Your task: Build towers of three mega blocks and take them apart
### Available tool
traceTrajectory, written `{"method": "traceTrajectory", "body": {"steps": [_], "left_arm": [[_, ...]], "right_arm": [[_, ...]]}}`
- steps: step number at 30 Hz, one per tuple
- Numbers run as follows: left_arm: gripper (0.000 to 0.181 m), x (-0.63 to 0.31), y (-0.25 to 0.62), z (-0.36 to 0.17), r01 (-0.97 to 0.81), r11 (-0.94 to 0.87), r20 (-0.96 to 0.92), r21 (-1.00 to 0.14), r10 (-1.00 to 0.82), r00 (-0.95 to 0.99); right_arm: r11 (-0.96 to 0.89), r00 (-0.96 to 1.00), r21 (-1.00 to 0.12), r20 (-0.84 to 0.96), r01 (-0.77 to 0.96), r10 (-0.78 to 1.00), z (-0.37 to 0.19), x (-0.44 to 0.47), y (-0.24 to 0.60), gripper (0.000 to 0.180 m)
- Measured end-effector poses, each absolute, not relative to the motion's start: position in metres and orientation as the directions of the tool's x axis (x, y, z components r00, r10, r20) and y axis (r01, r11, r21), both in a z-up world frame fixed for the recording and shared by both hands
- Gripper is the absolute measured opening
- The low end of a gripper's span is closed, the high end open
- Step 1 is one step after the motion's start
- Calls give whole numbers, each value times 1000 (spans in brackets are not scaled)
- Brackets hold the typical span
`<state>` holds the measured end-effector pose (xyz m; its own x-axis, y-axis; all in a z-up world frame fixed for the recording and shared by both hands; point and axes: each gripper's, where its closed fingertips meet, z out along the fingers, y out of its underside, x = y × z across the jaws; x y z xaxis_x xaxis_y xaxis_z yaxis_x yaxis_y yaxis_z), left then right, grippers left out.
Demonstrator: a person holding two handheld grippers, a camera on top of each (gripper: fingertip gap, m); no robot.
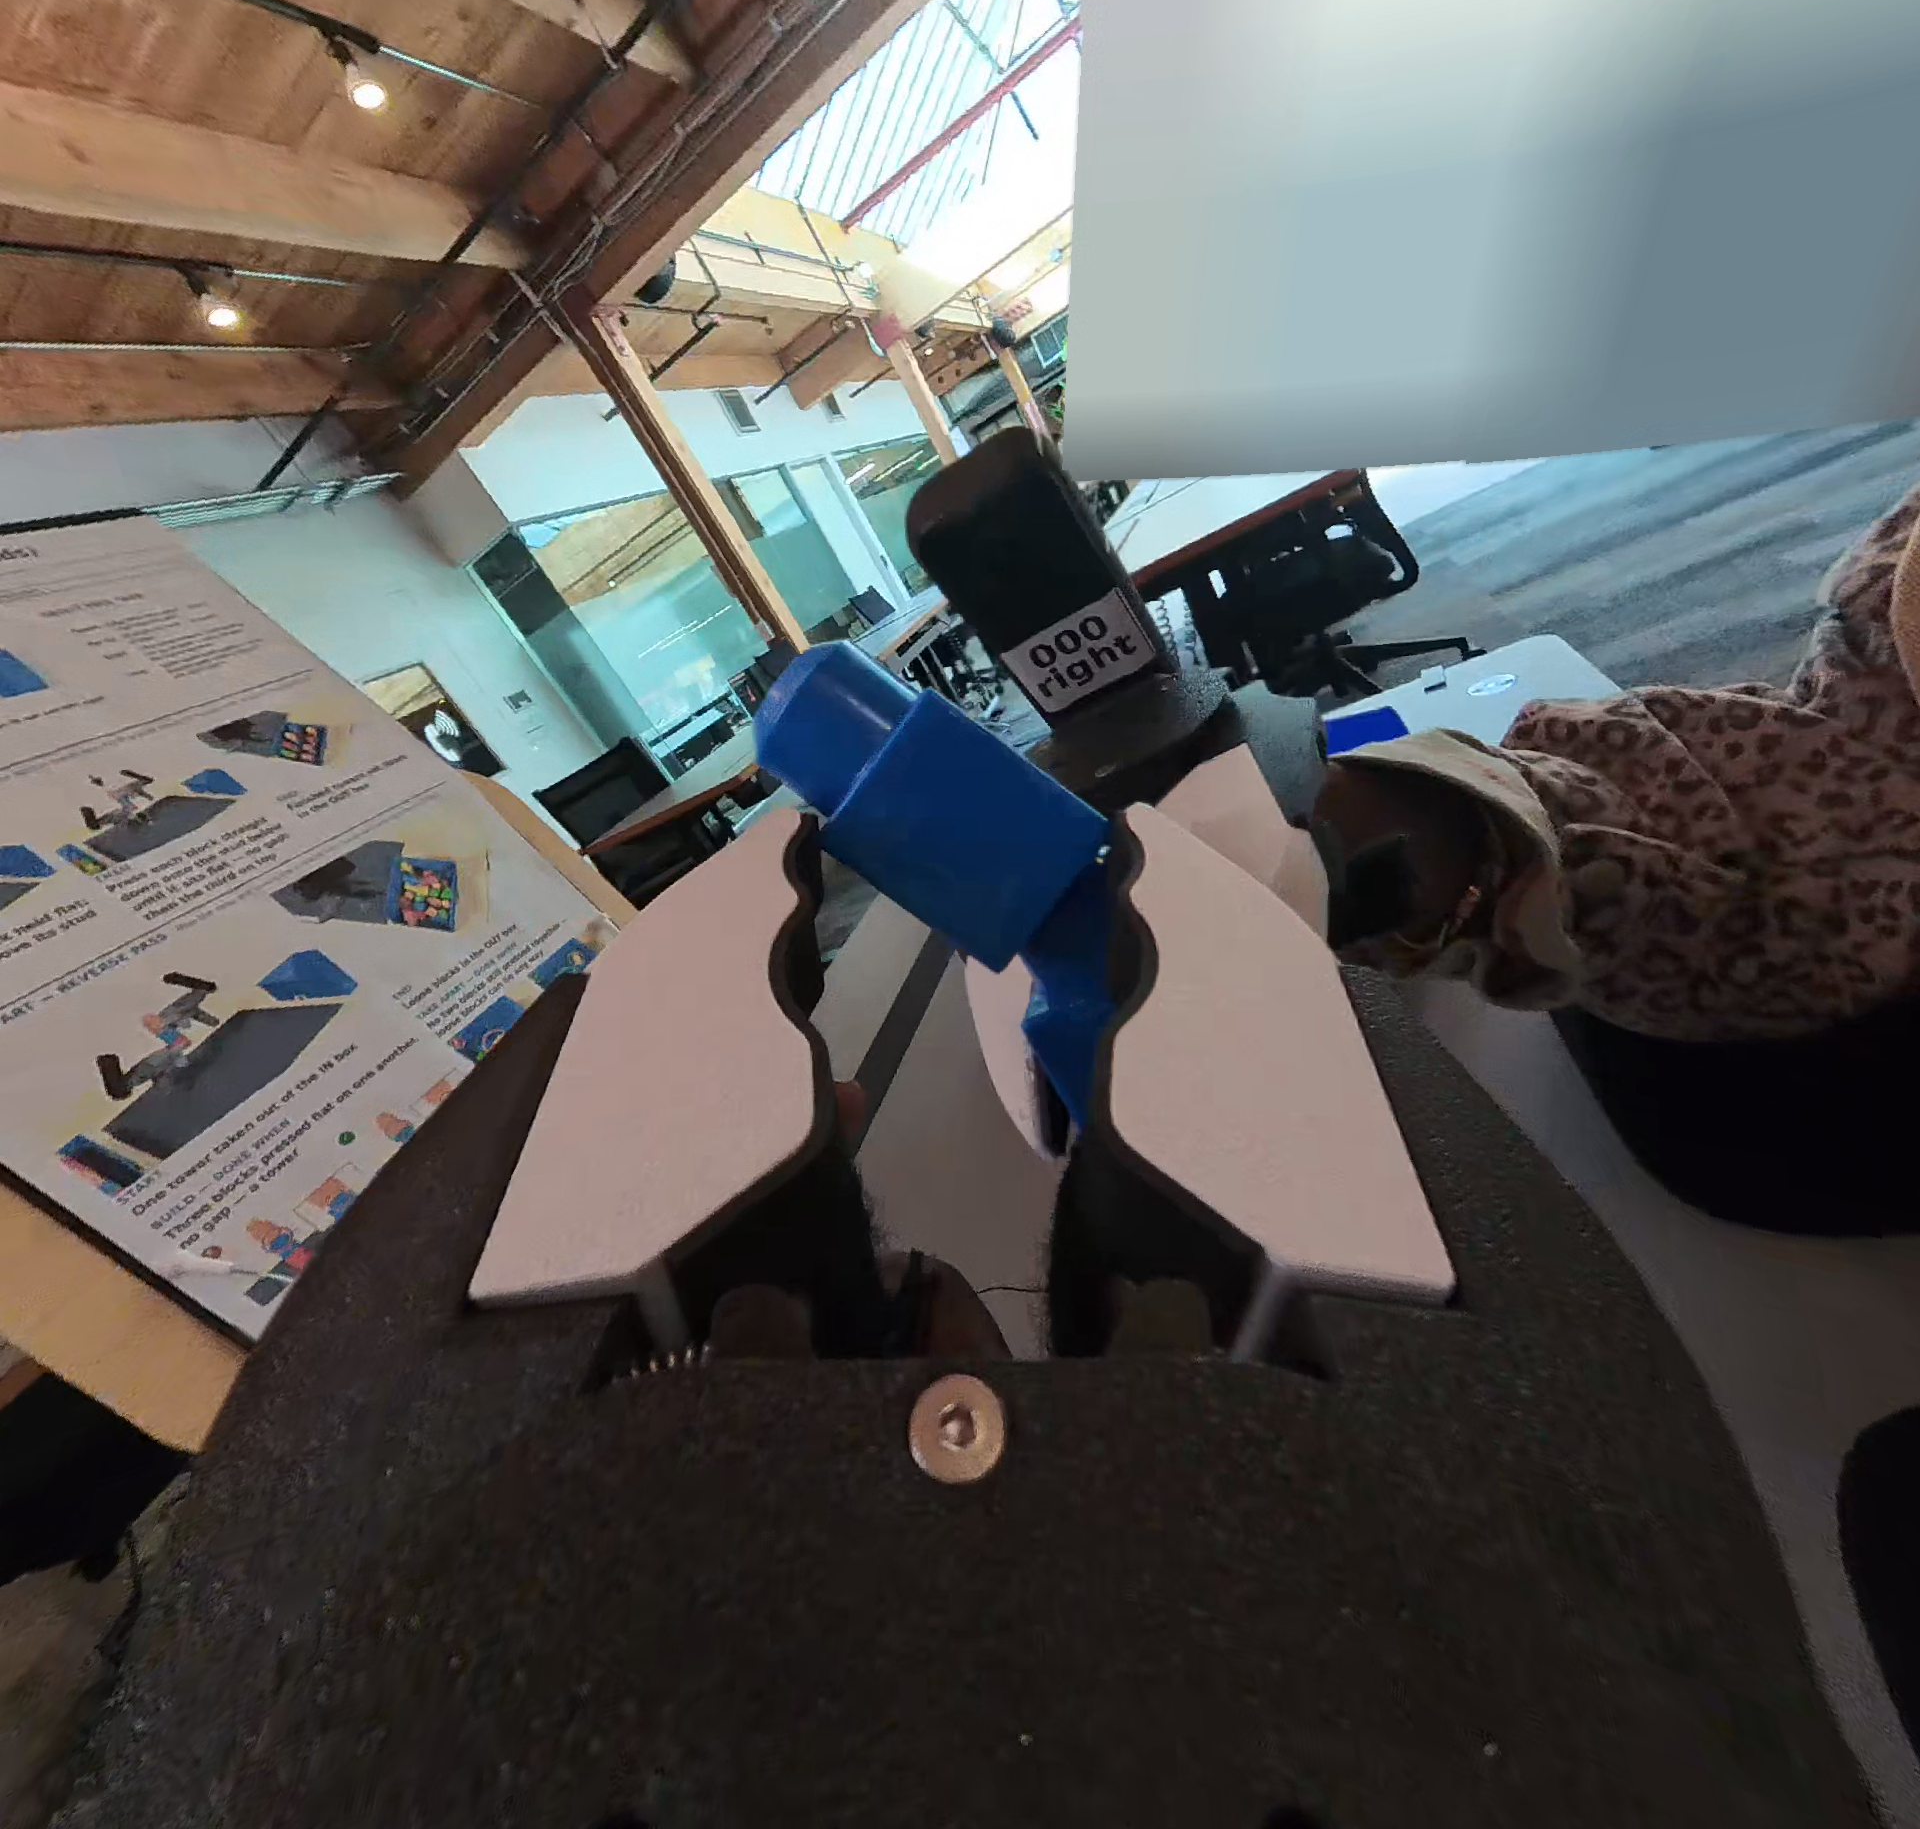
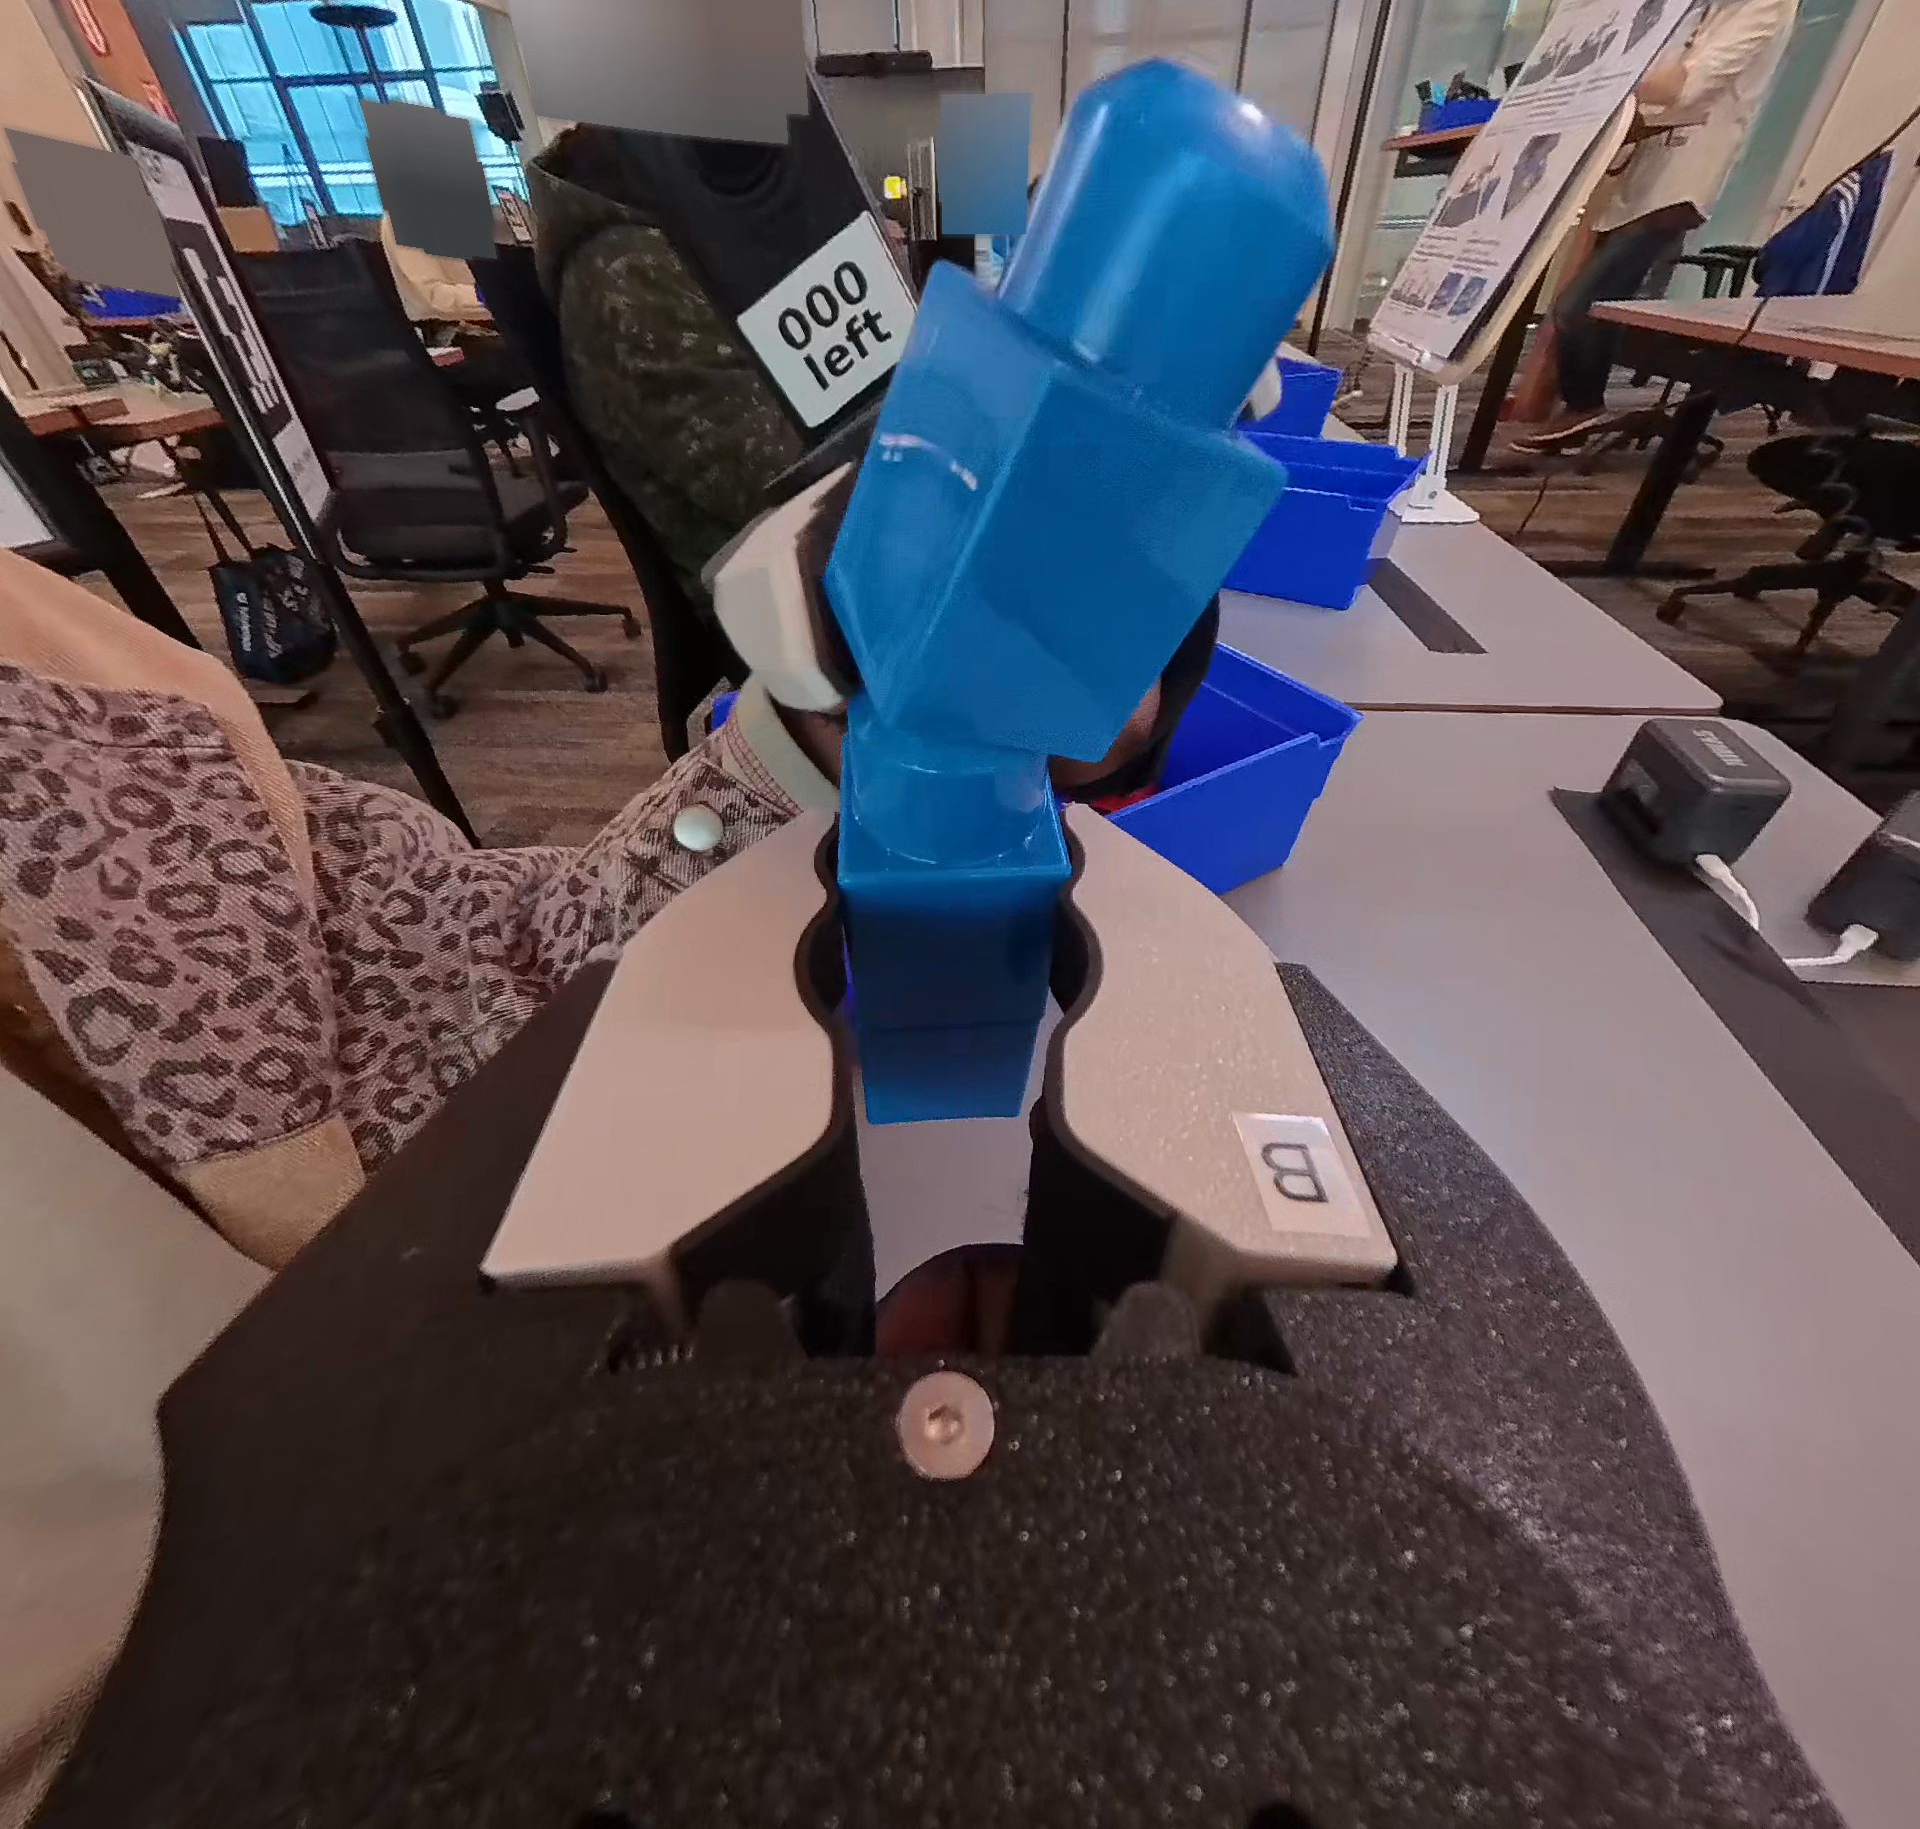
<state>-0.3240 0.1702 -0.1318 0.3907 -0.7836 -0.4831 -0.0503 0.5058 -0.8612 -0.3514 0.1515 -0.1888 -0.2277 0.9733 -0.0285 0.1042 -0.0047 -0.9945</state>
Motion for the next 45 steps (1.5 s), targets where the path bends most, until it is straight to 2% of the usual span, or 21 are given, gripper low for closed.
{"method": "traceTrajectory", "body": {"steps": [1, 9, 13, 20, 27, 29, 31, 34, 37, 38, 45], "left_arm": [[52, -324, 171, -133, -61, 505, -486, -861, -780, 394], [53, -330, 162, -153, -177, 462, -495, -869, -802, 334], [50, -336, 156, -163, -238, 420, -479, -876, -820, 314], [47, -343, 155, -164, -213, 403, -453, -890, -831, 322], [87, -346, 137, -137, -9, 326, -314, -945, -902, 296], [89, -335, 138, -131, -15, 315, -305, -949, -904, 300], [89, -320, 150, -135, -94, 287, -302, -953, -895, 329], [80, -306, 174, -132, -152, 287, -325, -946, -846, 422], [47, -304, 185, -134, -184, 326, -374, -927, -807, 457], [43, -303, 183, -133, -169, 344, -383, -924, -811, 441], [40, -304, 167, -149, -150, 302, -335, -942, -891, 307]], "right_arm": [[-11, -231, -994, -35, 106, 972, -189, -350, 152, 36], [38, -270, -974, -25, 225, 963, -209, -350, 145, 35], [21, -291, -973, -48, 229, 956, -211, -351, 143, 35], [74, -271, -971, 10, 227, 963, -213, -351, 147, 35], [168, -212, -970, 130, 174, 969, -206, -352, 155, 34], [174, -186, -969, 142, 173, 972, -204, -352, 159, 34], [174, -163, -971, 147, 162, 976, -201, -351, 163, 35], [173, -117, -973, 156, 151, 981, -196, -349, 169, 35], [193, -72, -967, 184, 165, 980, -193, -347, 175, 35], [196, -56, -964, 188, 178, 980, -194, -346, 177, 35], [225, -125, -937, 198, 268, 972, -207, -345, 165, 34]]}}
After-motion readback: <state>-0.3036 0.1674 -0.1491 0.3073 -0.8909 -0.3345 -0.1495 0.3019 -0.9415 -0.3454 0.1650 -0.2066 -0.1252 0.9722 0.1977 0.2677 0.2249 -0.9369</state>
